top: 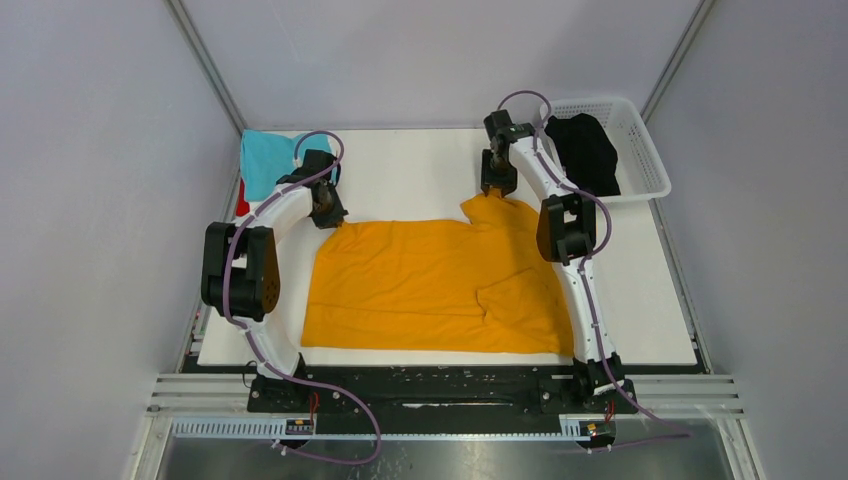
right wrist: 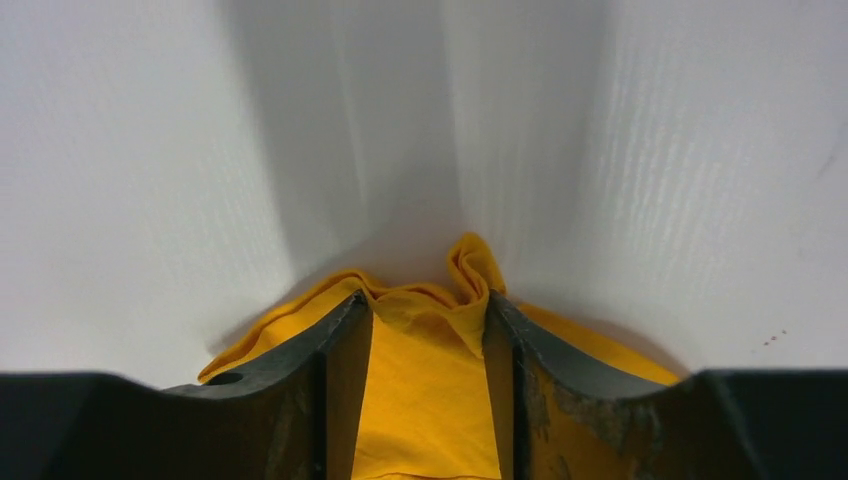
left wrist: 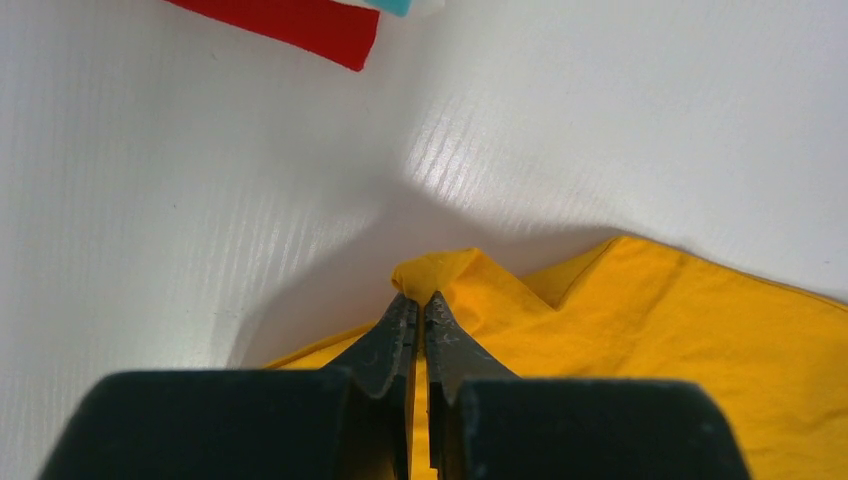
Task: Fold and stack the t-shirts
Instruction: Grab the side of the flattened tshirt furthest away from the robot with both arms, then fold the other side of the tshirt into a rectangle, then rotate the tshirt 90 degrees, then grab the bottom of the folded rectangular tshirt with both arms, then fold the folded rectangular tshirt in 1/3 of the way
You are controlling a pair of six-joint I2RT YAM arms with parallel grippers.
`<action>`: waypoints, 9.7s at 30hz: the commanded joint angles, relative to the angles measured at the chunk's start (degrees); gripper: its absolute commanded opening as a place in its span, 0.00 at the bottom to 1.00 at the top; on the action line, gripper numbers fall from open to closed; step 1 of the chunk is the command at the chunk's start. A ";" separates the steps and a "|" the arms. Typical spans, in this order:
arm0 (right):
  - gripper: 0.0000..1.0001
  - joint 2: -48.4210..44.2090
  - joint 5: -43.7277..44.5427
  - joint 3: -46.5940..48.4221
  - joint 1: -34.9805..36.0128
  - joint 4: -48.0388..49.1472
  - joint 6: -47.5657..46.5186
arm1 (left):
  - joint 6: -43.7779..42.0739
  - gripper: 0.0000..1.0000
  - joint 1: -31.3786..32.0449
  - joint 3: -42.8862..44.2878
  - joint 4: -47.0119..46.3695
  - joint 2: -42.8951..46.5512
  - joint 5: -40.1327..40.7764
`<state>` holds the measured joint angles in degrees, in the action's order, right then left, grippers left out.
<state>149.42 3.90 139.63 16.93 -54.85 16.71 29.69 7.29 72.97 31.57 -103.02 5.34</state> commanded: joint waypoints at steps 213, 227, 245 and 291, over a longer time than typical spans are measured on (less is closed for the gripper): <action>0.72 -96.40 -10.82 -114.91 27.95 28.31 31.69 | 21.16 0.47 45.03 -46.19 -11.07 36.23 -11.39; 0.29 -86.03 -16.13 -121.11 33.37 44.00 35.81 | 22.25 0.00 45.49 -48.40 -14.25 33.76 -13.87; 0.03 -100.49 -6.59 -114.86 30.44 35.90 27.94 | 15.39 0.00 41.66 -34.30 -12.40 35.16 -15.02; 0.69 -49.96 -32.25 -72.55 -8.79 46.15 16.51 | 1.01 0.93 13.26 10.73 -10.38 -5.61 -27.30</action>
<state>105.71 -28.16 69.19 8.05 -9.89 34.28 31.24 20.69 90.87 24.16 -118.26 -19.99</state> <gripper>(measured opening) 0.686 0.891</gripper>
